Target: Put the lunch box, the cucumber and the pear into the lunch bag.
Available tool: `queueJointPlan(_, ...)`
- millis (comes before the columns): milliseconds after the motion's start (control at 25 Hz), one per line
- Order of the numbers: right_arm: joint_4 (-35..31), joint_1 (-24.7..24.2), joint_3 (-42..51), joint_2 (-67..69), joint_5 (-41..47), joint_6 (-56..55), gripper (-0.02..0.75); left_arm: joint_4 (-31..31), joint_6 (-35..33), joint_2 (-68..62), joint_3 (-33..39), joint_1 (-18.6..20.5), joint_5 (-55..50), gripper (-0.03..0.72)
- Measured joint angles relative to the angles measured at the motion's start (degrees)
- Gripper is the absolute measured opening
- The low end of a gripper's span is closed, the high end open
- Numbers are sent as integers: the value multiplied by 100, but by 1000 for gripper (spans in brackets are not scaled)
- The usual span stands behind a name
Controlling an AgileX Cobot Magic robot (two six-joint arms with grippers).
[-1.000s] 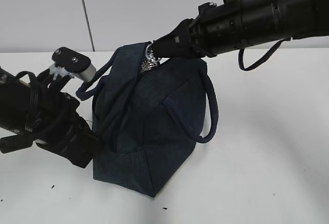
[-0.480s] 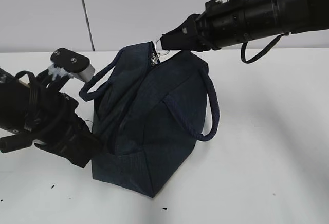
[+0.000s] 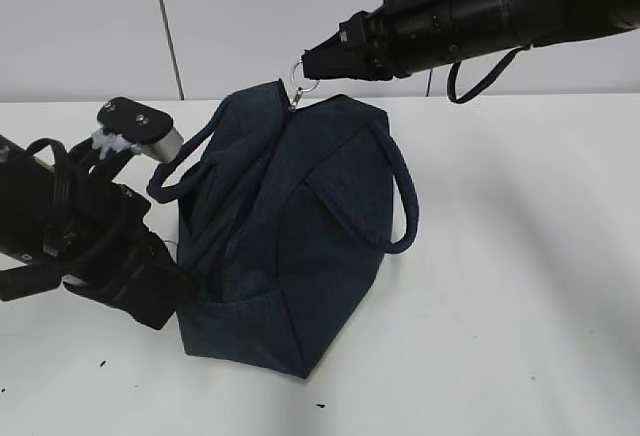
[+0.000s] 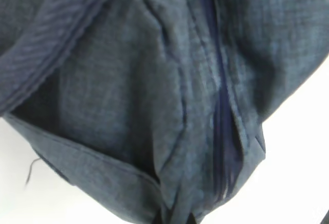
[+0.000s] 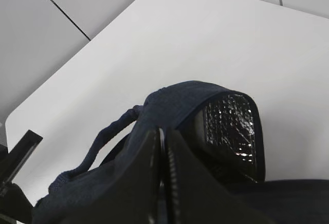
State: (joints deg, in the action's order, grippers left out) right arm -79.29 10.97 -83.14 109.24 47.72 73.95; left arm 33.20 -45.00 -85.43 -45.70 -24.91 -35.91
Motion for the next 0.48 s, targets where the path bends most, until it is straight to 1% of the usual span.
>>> queueJointPlan(240,91,-79,-205,183,33,-196,6,0,18,108,0,0,-69,-20)
queueJointPlan(480,142,-131,-239,182,313,-341,6,105,139,310,-55,0,-330,-19)
